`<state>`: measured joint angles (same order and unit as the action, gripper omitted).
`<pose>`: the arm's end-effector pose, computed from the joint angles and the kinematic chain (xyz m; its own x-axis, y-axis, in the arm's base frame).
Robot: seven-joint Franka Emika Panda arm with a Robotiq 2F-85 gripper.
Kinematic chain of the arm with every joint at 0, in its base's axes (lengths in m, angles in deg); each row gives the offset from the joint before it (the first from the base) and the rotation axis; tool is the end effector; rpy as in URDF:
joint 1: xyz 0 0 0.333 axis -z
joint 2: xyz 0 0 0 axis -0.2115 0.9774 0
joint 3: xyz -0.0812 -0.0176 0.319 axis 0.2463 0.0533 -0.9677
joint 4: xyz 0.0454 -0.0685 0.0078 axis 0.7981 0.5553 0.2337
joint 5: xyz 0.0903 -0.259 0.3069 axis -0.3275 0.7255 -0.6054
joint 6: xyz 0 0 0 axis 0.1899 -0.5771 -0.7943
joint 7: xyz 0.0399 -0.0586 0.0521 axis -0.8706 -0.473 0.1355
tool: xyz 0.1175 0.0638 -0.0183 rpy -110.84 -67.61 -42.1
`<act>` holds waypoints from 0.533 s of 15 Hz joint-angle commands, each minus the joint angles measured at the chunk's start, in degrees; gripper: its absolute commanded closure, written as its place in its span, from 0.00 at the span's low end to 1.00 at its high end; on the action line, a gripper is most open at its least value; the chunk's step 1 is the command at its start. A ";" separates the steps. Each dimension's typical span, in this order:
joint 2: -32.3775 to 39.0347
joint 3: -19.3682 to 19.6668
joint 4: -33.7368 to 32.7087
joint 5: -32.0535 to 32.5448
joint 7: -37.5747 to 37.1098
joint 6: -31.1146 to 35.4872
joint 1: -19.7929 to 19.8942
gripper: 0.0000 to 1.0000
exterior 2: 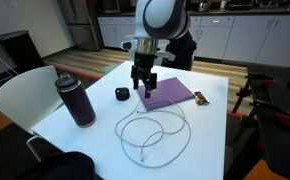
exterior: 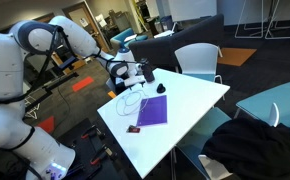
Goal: Place the cable's left and right ends in the center
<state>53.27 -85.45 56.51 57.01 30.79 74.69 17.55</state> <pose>0.6220 0.1290 0.1096 0.4926 0.8253 0.2762 0.8677 -0.4902 -0.0829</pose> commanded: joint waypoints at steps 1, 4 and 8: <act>-7.05 4.22 7.48 3.79 -9.38 6.35 -2.33 0.00; -10.91 7.18 11.55 7.77 -17.07 9.03 -3.37 0.00; -9.67 6.19 9.97 12.02 -20.79 7.88 -1.25 0.00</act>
<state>43.42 -77.99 66.57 66.92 11.62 82.60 14.90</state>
